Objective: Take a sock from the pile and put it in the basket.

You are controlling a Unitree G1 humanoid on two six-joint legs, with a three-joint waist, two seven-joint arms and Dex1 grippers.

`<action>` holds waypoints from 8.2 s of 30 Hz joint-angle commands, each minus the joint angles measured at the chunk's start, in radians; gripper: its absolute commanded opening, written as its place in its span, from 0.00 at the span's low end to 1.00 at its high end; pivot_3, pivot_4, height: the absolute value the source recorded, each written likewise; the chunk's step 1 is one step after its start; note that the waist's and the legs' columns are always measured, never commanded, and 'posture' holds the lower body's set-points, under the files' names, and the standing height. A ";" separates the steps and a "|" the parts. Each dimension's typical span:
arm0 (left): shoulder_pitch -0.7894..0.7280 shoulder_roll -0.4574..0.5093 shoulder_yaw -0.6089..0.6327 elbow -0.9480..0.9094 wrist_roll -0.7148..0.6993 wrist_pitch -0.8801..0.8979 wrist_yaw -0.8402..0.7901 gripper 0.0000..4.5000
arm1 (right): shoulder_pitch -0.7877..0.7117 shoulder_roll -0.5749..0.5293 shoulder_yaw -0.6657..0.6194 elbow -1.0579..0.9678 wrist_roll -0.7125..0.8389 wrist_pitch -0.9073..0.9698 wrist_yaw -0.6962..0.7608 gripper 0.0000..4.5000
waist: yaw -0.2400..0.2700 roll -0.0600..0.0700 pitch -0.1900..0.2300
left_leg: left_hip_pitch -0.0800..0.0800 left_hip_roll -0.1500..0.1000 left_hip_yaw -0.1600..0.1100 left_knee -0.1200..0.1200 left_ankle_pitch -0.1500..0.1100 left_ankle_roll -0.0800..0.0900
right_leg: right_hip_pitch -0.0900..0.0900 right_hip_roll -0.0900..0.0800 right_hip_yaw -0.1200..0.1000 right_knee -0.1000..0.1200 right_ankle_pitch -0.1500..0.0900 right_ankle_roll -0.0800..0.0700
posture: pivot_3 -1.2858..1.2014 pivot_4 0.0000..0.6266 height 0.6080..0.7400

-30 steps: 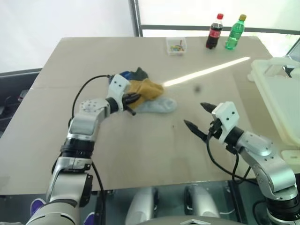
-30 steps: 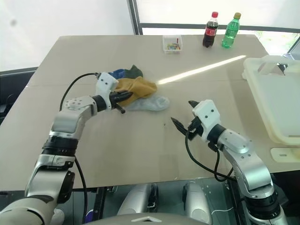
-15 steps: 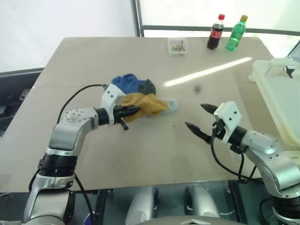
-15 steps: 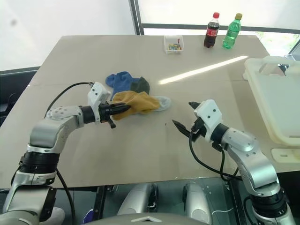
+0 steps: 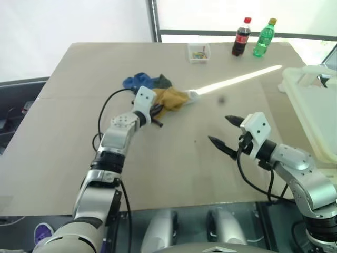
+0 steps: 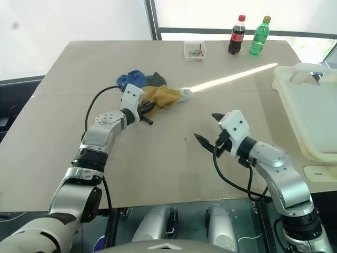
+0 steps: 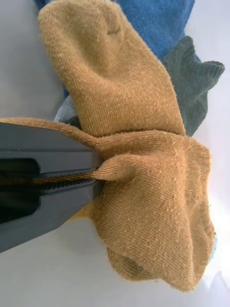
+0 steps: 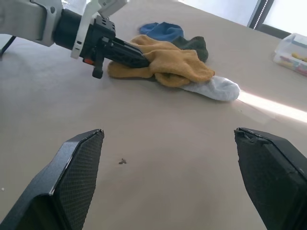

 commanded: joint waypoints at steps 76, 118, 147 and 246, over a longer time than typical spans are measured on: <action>0.306 0.360 -0.204 -0.581 -0.203 0.039 -0.792 0.01 | -0.071 -0.059 0.116 0.114 -0.004 0.064 0.062 1.00 | -0.006 0.001 0.001 | -0.001 0.003 0.002 0.003 -0.002 0.003 | -0.002 0.001 0.003 -0.001 -0.003 -0.005 | 0.52 0.24 0.94; 0.604 0.205 -0.028 -0.981 -0.350 0.501 -0.219 0.01 | 0.062 -0.154 0.074 0.130 -0.047 -0.005 0.126 0.00 | 0.001 0.002 -0.001 | 0.000 0.003 0.001 0.003 -0.002 0.003 | 0.000 -0.001 0.002 0.000 -0.003 -0.005 | 0.52 0.24 0.94; 0.138 0.182 -0.051 -0.362 -0.097 0.096 -0.189 0.64 | -0.012 -0.130 -0.106 0.096 0.137 -0.058 0.205 0.67 | 0.005 0.001 0.000 | -0.001 0.001 0.001 0.003 -0.002 0.003 | 0.000 -0.001 0.001 -0.002 -0.001 -0.002 | 0.52 0.24 0.94; 0.227 -0.034 -0.094 -0.740 -0.260 0.490 -0.093 0.62 | -0.063 -0.119 -0.036 0.009 0.083 0.300 -0.022 0.69 | -0.003 0.000 0.001 | -0.001 0.000 0.001 0.006 -0.003 0.004 | 0.003 -0.002 0.003 -0.004 0.000 0.001 | 0.52 0.24 0.94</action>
